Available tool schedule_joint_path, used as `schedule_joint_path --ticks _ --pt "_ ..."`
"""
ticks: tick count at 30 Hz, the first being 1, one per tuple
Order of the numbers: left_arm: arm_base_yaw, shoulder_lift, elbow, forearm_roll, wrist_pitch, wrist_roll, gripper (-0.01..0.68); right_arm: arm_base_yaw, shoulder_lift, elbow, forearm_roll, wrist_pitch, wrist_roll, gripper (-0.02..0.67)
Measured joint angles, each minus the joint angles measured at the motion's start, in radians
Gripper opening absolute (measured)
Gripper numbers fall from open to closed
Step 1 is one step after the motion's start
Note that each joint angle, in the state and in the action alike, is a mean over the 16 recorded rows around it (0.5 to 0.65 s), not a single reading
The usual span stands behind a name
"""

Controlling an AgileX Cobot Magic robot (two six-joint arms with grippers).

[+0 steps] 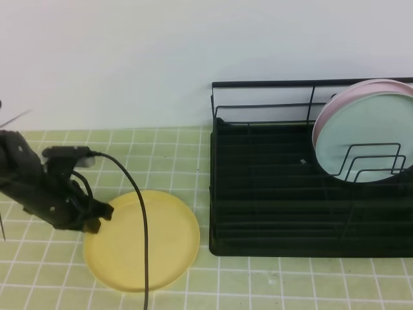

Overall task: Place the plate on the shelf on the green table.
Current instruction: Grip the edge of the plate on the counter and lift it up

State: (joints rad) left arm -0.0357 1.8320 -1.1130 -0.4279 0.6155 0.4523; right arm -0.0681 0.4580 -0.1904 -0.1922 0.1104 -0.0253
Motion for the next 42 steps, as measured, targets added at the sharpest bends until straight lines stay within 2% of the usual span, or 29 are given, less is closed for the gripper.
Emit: schedule_joint_path --ticks 8,13,18,25,28,33,39,42 --pt "0.0 -0.166 0.001 0.002 -0.015 -0.003 0.005 0.0 -0.006 -0.011 0.068 0.0 0.003 -0.003" --pt "0.0 -0.334 0.002 -0.059 -0.036 0.036 0.004 0.0 -0.028 -0.06 0.221 0.069 -0.016 -0.003" --pt "0.0 -0.528 0.003 -0.221 -0.058 0.179 0.004 0.0 -0.064 -0.149 0.527 0.19 -0.154 -0.003" --pt "0.0 -0.776 0.006 -0.562 -0.063 0.452 0.004 0.0 -0.112 -0.274 1.145 0.422 -0.552 0.022" --pt "0.0 -0.859 0.016 -0.708 -0.052 0.57 0.004 0.0 -0.124 -0.306 1.408 0.507 -0.743 0.085" --pt "0.0 -0.959 0.041 -0.897 -0.017 0.683 0.004 0.0 -0.132 -0.325 1.745 0.629 -0.99 0.258" --pt "0.0 -1.018 0.078 -1.042 0.039 0.754 0.004 0.0 -0.132 -0.326 1.933 0.711 -1.104 0.465" --pt "0.0 -1.032 0.091 -1.09 0.062 0.77 0.004 0.0 -0.132 -0.327 1.977 0.727 -1.122 0.538"
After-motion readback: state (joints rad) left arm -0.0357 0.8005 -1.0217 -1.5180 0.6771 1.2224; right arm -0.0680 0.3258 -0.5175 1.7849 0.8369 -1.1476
